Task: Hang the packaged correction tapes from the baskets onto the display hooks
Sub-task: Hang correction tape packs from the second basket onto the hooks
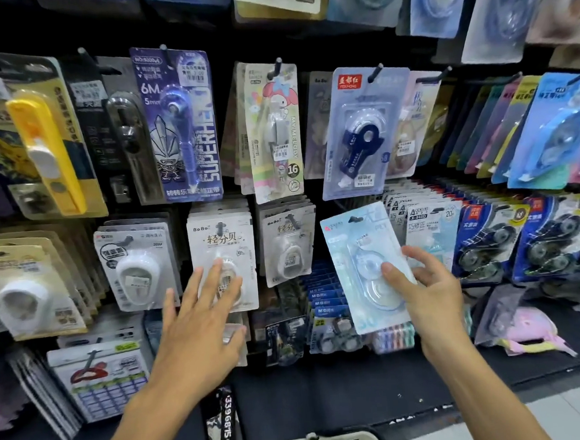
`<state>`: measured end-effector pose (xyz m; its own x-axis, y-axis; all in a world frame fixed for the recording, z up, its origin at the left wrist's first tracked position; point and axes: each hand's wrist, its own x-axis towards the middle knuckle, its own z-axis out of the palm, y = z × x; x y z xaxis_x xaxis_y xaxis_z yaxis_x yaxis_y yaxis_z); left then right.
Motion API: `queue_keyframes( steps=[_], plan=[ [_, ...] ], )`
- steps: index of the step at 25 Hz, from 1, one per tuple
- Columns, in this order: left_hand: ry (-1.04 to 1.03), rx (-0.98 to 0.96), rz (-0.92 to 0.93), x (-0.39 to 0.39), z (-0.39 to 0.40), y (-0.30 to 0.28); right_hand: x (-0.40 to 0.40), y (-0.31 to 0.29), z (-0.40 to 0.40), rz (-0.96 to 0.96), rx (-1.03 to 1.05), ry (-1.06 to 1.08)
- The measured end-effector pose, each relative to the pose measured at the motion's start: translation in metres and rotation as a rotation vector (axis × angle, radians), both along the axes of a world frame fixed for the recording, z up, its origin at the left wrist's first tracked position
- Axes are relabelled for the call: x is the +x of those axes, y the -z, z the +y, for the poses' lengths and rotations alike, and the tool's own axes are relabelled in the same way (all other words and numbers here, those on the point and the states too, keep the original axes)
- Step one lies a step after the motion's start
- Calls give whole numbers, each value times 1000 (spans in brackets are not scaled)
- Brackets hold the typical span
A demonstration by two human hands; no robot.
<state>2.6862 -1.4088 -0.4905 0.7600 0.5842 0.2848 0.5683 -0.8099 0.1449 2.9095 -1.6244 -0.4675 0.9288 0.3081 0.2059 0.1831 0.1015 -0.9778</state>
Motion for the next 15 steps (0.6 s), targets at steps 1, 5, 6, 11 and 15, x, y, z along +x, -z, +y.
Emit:
queue_keyframes(
  steps=[1,5,6,11,15],
  plan=[
    [1,-10,-10,-1,-2,3,2,3,8,-32,-76,41],
    [7,-172,-29,-9,-27,34,5,15,29,53,-209,51],
    [15,-222,34,-12,-35,50,-4,29,30,89,-207,48],
    [200,-520,553,-40,-62,152,-86,176,4,282,-820,-626],
    [211,-660,884,-73,-67,206,-106,266,-46,-49,-1570,-1130]
  ],
)
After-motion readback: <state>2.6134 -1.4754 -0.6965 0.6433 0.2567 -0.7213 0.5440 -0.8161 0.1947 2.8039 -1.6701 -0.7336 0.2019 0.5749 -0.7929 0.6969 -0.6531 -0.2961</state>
